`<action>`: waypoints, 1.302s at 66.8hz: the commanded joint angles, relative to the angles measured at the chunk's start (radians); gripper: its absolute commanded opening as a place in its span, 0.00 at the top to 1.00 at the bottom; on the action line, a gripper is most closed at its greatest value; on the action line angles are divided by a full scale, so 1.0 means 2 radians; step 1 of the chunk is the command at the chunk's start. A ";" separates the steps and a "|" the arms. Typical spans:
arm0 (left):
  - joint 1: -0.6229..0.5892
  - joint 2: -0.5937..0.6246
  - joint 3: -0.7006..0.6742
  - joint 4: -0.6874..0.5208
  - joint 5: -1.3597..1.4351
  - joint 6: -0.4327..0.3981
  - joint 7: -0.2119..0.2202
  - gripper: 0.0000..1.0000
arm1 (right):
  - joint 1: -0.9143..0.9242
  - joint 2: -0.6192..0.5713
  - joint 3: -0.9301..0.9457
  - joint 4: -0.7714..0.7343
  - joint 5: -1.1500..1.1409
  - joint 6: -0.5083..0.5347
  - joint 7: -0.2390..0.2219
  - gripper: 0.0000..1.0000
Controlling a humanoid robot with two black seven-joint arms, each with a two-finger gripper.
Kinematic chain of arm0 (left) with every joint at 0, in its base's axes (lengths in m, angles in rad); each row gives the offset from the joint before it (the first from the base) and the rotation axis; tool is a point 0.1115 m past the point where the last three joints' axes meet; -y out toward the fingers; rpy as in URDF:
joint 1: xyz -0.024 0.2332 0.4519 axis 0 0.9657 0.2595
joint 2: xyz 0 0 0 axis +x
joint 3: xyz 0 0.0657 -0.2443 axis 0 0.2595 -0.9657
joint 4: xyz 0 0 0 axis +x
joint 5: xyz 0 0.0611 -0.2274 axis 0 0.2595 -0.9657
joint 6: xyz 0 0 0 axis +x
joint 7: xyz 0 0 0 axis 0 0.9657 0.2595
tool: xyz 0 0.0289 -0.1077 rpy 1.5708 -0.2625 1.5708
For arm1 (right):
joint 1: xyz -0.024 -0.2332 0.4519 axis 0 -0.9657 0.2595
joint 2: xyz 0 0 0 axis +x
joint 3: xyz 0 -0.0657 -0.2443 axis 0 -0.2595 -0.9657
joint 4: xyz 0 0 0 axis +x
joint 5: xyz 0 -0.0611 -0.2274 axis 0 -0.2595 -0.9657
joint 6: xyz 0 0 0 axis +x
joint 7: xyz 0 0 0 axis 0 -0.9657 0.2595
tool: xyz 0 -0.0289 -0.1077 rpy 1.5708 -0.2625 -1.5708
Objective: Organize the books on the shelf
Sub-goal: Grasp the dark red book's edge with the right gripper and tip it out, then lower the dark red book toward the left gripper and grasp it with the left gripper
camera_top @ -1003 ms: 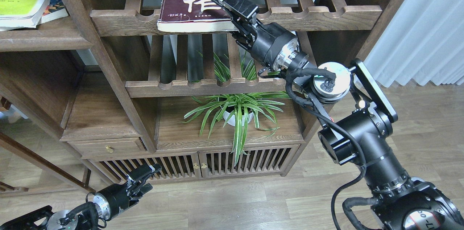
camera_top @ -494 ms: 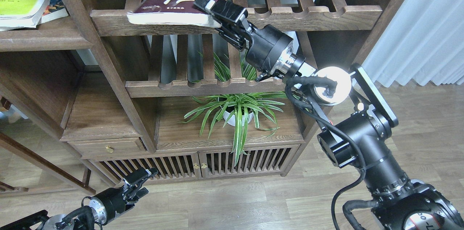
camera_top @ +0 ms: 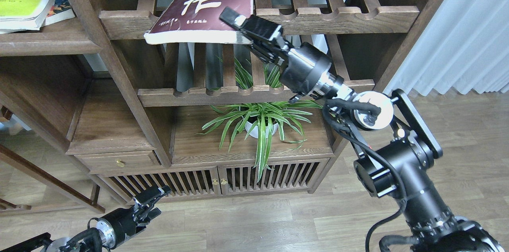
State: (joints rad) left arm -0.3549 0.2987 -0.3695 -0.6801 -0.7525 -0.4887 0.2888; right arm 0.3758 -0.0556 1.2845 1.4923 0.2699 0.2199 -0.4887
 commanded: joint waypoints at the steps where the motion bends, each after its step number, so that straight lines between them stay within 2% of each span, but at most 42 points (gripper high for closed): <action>1: 0.000 -0.003 -0.012 -0.004 0.000 0.000 0.000 0.01 | -0.044 -0.024 0.000 0.005 0.023 0.056 0.000 1.00; 14: -0.001 -0.005 -0.017 -0.024 0.000 0.000 0.000 0.01 | -0.096 -0.031 0.000 0.006 0.057 0.134 0.000 1.00; 24: -0.004 -0.005 -0.028 -0.063 0.000 0.000 -0.001 0.01 | -0.120 -0.034 -0.013 0.006 0.091 0.134 0.000 1.00; 32: -0.003 0.000 -0.048 -0.116 0.000 0.000 -0.002 0.01 | -0.143 -0.044 -0.056 0.006 0.099 0.134 0.000 1.00; 42: -0.002 0.009 -0.058 -0.154 0.000 0.000 -0.002 0.01 | -0.147 -0.057 -0.098 0.005 0.099 0.134 0.000 1.00; 54: 0.000 0.055 -0.061 -0.209 0.000 0.000 -0.005 0.01 | -0.158 -0.057 -0.111 -0.006 0.100 0.134 0.000 1.00; 62: 0.003 0.105 -0.065 -0.263 0.000 0.000 -0.028 0.02 | -0.160 -0.051 -0.111 -0.020 0.100 0.134 0.000 1.00; 67: 0.004 0.131 -0.065 -0.290 0.000 0.000 -0.034 0.02 | -0.160 -0.050 -0.112 -0.024 0.100 0.134 0.000 1.00; 72: 0.004 0.152 -0.069 -0.311 -0.001 0.000 -0.034 0.02 | -0.163 -0.048 -0.116 -0.026 0.100 0.134 0.000 1.00; 73: 0.005 0.166 -0.077 -0.332 -0.001 0.000 -0.034 0.02 | -0.164 -0.047 -0.124 -0.026 0.100 0.134 0.000 1.00; 87: 0.001 0.195 -0.102 -0.385 0.001 0.000 -0.032 0.03 | -0.165 -0.047 -0.129 -0.027 0.100 0.134 0.000 1.00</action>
State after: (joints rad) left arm -0.3464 0.6596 -0.5472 -1.3971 -0.7543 -0.4887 0.2209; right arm 0.0468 -0.1493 1.0303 1.4390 0.4704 0.4885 -0.4883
